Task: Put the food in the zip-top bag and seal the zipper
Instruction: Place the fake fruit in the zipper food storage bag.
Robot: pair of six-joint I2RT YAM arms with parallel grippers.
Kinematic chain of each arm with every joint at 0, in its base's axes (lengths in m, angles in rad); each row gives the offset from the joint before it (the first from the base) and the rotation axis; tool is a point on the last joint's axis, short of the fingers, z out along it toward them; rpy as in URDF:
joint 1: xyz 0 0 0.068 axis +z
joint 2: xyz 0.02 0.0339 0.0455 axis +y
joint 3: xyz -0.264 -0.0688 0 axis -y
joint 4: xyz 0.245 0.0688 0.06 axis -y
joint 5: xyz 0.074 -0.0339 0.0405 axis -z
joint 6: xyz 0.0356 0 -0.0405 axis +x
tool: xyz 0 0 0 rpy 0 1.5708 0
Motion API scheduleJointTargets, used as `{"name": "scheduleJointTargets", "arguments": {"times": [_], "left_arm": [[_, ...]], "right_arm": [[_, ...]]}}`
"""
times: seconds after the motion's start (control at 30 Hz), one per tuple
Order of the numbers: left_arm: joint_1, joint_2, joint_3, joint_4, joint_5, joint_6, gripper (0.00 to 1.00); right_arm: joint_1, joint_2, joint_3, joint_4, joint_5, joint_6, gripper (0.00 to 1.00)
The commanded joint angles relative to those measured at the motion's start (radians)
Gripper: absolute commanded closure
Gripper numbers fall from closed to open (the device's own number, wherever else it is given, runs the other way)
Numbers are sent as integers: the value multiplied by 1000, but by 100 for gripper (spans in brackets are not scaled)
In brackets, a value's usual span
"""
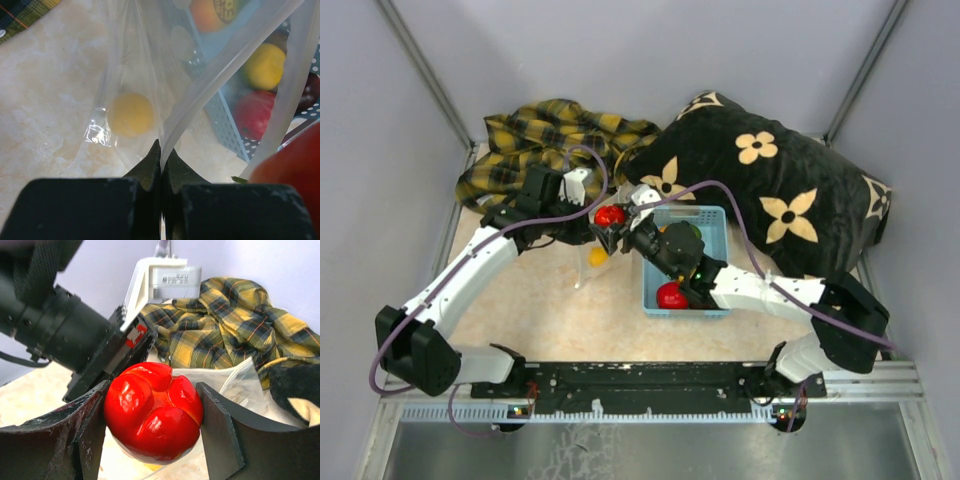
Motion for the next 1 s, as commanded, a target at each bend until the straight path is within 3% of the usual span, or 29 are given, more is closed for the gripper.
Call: {"name": "scheduleJointTargets", "arguments": {"times": [0.0, 0.37, 0.67, 0.97], "left_arm": [[9, -29, -9, 36, 58, 3, 100], [17, -30, -11, 41, 76, 1, 100], [22, -29, -15, 44, 83, 2, 100], [23, -28, -16, 44, 89, 2, 100]], "right_arm": [[13, 36, -13, 169, -13, -65, 55], [13, 125, 14, 57, 97, -194, 49], [14, 122, 25, 22, 97, -191, 27], [13, 51, 23, -23, 64, -151, 23]]}}
